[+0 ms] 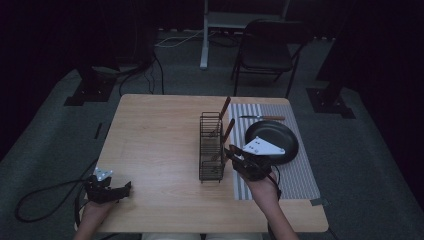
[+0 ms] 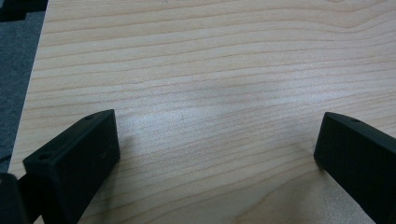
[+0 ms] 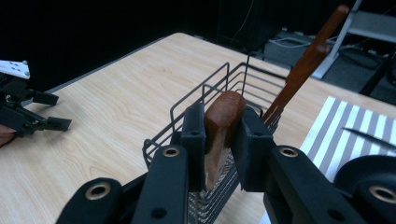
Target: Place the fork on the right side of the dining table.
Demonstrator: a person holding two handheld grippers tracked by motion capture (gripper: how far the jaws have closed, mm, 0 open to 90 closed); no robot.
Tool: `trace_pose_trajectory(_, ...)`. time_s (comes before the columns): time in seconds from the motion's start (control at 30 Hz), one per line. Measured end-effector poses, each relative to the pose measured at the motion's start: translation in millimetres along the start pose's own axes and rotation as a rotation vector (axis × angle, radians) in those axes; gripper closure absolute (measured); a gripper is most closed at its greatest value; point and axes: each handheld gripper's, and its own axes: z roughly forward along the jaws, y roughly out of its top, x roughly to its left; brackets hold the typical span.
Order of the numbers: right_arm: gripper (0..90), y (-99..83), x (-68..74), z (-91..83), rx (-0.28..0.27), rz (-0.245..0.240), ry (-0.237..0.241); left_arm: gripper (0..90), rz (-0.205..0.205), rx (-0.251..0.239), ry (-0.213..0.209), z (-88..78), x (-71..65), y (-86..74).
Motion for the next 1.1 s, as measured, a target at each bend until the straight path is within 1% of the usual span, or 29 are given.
trace_pose_trajectory(0.2,76.1,6.6,-0.5,-4.7,-0.028,-0.002,0.001,0.1,0.002,0.001,0.000,-0.1,0.1,0.0)
trace_pose_trajectory(0.27,76.1,12.3,-0.4,-6.7,-0.039,-0.015,-0.003,0.1,0.003,0.001,0.000,-0.1,0.2,0.0)
trace_pose_trajectory(0.53,76.1,29.5,-1.3,-14.2,-0.077,-0.032,-0.004,0.1,0.006,0.004,0.000,-0.3,0.4,0.1)
trace_pose_trajectory(0.73,76.1,44.3,-1.5,-24.8,-0.112,-0.045,-0.003,0.1,0.005,0.004,0.000,-0.3,0.4,0.1)
trace_pose_trajectory(0.8,76.1,46.1,-1.8,-26.4,-0.117,-0.044,0.000,0.1,0.005,0.004,0.000,-0.3,0.4,0.1)
trace_pose_trajectory(0.87,76.1,52.0,-3.4,-32.8,-0.132,-0.044,0.001,0.1,0.004,0.003,0.001,-0.2,0.3,0.1)
trace_pose_trajectory(0.97,76.1,54.6,-5.9,-39.1,-0.141,-0.042,0.001,0.1,0.004,0.003,0.001,-0.2,0.3,0.1)
trace_pose_trajectory(1.1,76.2,53.4,-8.4,-47.5,-0.151,-0.042,-0.007,0.1,0.005,0.003,0.001,-0.2,0.3,0.0)
